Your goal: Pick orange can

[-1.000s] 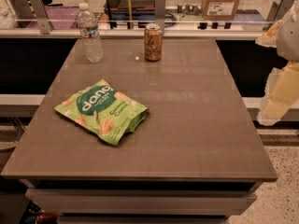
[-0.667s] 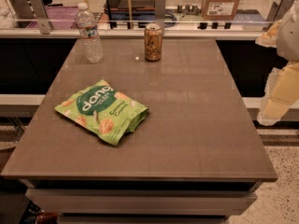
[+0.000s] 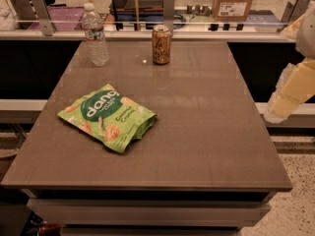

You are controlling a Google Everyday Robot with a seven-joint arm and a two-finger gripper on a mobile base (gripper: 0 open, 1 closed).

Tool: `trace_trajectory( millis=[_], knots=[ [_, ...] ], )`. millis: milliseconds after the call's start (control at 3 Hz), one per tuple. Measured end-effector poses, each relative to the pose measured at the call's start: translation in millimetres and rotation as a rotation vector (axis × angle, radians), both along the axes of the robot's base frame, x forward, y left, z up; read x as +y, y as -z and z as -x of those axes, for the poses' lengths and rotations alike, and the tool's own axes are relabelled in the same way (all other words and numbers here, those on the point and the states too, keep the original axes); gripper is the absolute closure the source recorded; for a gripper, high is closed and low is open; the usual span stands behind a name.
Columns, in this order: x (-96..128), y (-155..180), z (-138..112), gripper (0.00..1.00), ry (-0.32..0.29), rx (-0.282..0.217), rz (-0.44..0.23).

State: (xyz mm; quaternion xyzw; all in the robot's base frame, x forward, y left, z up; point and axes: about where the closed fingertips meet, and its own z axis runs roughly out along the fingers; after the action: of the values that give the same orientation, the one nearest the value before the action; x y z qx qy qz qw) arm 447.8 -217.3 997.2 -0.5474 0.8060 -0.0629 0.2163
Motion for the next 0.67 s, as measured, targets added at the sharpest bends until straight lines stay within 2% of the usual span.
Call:
trace_trajectory(
  millis=[667],
  knots=[
    [-14.3,-14.2,-16.8,0.0,0.217,-0.156,-0.119]
  ],
)
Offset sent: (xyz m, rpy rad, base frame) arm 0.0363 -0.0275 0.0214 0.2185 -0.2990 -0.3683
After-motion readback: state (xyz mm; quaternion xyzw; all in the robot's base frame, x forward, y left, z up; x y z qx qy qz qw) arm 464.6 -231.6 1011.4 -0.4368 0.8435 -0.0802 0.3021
